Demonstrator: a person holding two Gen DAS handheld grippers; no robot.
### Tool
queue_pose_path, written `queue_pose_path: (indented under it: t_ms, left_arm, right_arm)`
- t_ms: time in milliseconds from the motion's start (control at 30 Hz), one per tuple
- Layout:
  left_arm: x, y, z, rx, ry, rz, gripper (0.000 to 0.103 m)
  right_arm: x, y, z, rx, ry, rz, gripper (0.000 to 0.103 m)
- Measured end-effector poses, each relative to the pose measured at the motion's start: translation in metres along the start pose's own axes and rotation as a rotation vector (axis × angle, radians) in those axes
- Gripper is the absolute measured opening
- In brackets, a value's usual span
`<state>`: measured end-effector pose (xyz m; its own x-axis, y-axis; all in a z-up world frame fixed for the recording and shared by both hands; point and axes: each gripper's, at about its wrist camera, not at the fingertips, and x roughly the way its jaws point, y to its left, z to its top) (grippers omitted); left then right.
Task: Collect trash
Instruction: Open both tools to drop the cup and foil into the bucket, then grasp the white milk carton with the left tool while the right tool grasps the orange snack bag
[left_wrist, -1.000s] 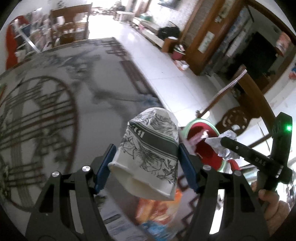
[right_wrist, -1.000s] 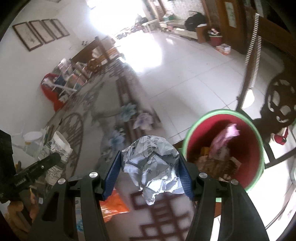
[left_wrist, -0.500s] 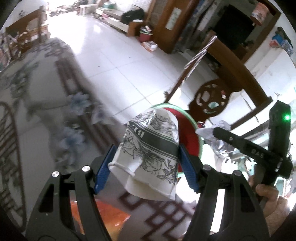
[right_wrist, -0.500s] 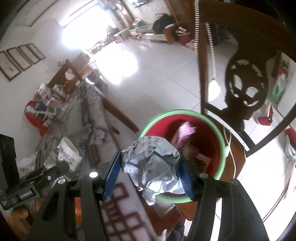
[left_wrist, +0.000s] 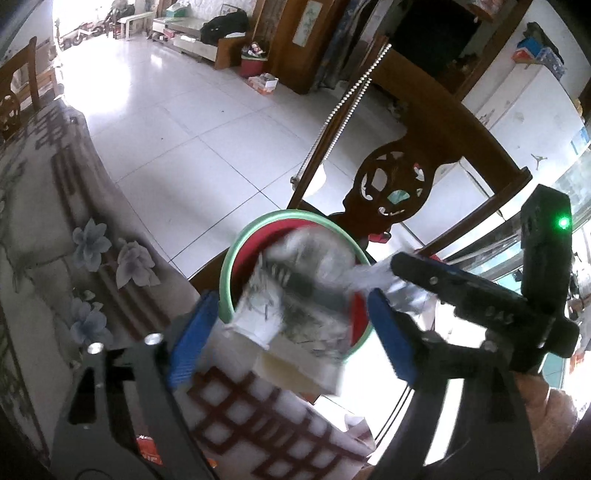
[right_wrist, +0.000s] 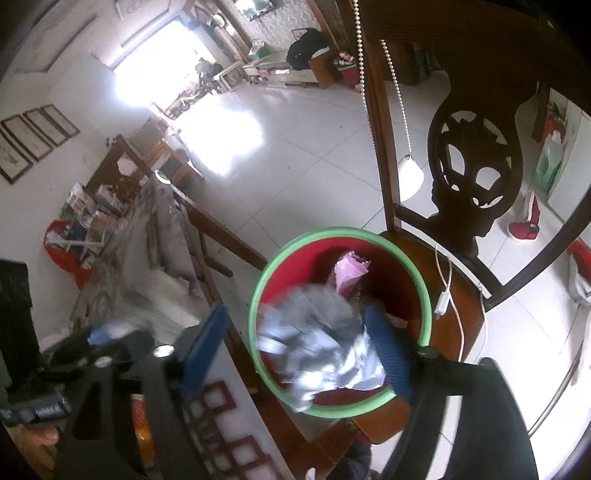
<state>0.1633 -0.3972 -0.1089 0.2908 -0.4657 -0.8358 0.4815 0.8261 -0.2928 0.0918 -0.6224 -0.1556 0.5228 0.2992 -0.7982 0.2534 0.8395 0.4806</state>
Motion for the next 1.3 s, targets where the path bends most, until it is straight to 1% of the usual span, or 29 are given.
queue_pose_path:
  t_ms: [200, 300, 400, 467, 567, 633, 667, 700, 767, 800, 867, 933, 1000, 1100, 1233, 1267, 1300]
  left_arm:
    - [-0.014, 0.019, -0.003, -0.054, -0.025, 0.019, 0.081]
    - [-0.029, 0.031, -0.007, -0.081, -0.054, 0.045, 0.081]
    - [-0.047, 0.053, -0.017, -0.137, -0.084, 0.079, 0.081]
    - [-0.06, 0.069, -0.028, -0.18, -0.097, 0.109, 0.081]
    - [-0.076, 0.096, -0.044, -0.25, -0.104, 0.159, 0.081]
    - [-0.088, 0.117, -0.062, -0.308, -0.106, 0.199, 0.081]
    - [-0.092, 0.124, -0.067, -0.328, -0.106, 0.213, 0.081]
    - [-0.099, 0.134, -0.078, -0.358, -0.104, 0.234, 0.081]
    - [-0.109, 0.152, -0.098, -0.415, -0.098, 0.266, 0.081]
    - [-0.112, 0.157, -0.106, -0.434, -0.096, 0.276, 0.081]
    - [-0.12, 0.169, -0.124, -0.477, -0.09, 0.298, 0.081]
    - [-0.127, 0.179, -0.143, -0.524, -0.08, 0.311, 0.081]
    - [-0.128, 0.185, -0.158, -0.562, -0.064, 0.313, 0.081]
    - [-0.12, 0.19, -0.178, -0.607, -0.023, 0.284, 0.081]
    - [-0.101, 0.19, -0.193, -0.61, 0.04, 0.271, 0.081]
    - [-0.098, 0.19, -0.194, -0.603, 0.051, 0.273, 0.079]
    - [-0.094, 0.19, -0.195, -0.596, 0.063, 0.269, 0.07]
  right_arm:
    - [0.001, 0.008, 0.0, -0.013, 0.003, 0.002, 0.077]
    - [0.005, 0.017, -0.002, -0.033, 0.019, 0.013, 0.077]
    - [0.012, 0.031, -0.005, -0.062, 0.044, 0.032, 0.077]
    - [0.02, 0.046, -0.011, -0.093, 0.077, 0.056, 0.077]
    - [0.035, 0.078, -0.027, -0.164, 0.149, 0.106, 0.077]
    - [0.049, 0.106, -0.045, -0.24, 0.222, 0.145, 0.077]
    - [0.054, 0.117, -0.053, -0.273, 0.253, 0.158, 0.081]
    - [0.059, 0.128, -0.062, -0.307, 0.284, 0.167, 0.083]
    - [0.07, 0.15, -0.08, -0.367, 0.346, 0.183, 0.084]
    - [0.075, 0.158, -0.088, -0.386, 0.378, 0.191, 0.087]
    - [0.083, 0.175, -0.107, -0.418, 0.436, 0.219, 0.09]
    - [0.087, 0.191, -0.124, -0.446, 0.492, 0.263, 0.09]
    - [0.091, 0.207, -0.139, -0.491, 0.53, 0.279, 0.09]
    - [0.094, 0.218, -0.146, -0.515, 0.536, 0.277, 0.09]
    - [0.09, 0.212, -0.135, -0.475, 0.481, 0.24, 0.09]
    - [0.089, 0.208, -0.132, -0.458, 0.47, 0.228, 0.09]
    - [0.089, 0.205, -0.13, -0.441, 0.463, 0.217, 0.09]
